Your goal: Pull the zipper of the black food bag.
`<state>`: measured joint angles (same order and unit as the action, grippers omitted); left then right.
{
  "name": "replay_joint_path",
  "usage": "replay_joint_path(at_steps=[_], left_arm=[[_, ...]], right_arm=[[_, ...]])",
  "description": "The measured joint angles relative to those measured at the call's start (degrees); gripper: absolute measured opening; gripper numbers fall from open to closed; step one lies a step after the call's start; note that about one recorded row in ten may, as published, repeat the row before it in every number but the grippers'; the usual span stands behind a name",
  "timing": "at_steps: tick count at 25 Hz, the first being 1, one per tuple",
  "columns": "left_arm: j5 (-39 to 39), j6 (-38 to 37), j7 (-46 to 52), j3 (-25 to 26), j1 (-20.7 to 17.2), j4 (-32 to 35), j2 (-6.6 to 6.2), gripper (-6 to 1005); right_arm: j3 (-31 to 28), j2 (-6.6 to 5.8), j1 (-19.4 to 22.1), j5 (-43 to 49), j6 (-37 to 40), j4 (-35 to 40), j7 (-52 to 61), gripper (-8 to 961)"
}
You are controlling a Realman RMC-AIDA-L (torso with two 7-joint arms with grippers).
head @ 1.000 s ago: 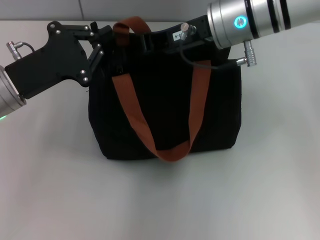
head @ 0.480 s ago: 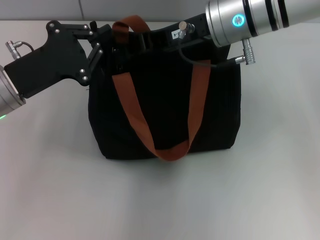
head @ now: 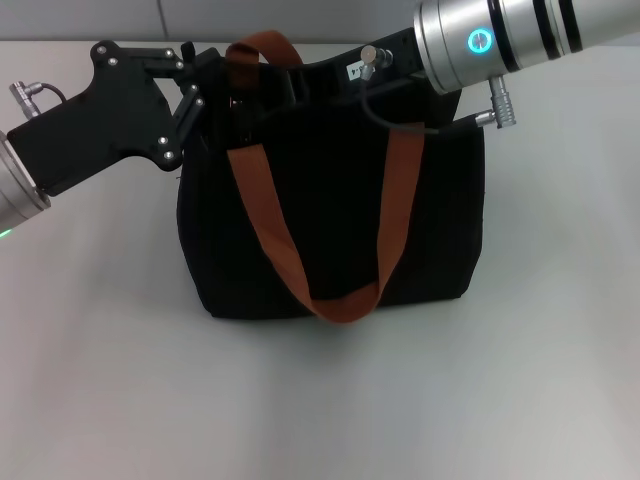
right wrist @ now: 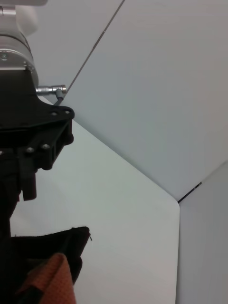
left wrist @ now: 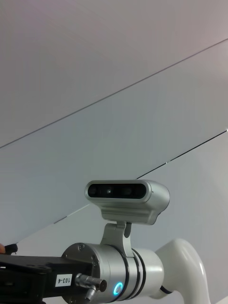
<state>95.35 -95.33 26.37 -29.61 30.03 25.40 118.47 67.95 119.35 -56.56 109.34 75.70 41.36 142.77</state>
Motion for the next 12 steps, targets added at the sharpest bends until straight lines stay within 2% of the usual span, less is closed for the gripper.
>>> replay_joint_path(at_steps=[12], left_arm=[[0.0, 0.1, 0.0, 0.2, -0.5, 0.0, 0.0, 29]], right_arm=[[0.7, 0.01, 2.6, 1.6, -0.2, 5.1, 2.6, 0]])
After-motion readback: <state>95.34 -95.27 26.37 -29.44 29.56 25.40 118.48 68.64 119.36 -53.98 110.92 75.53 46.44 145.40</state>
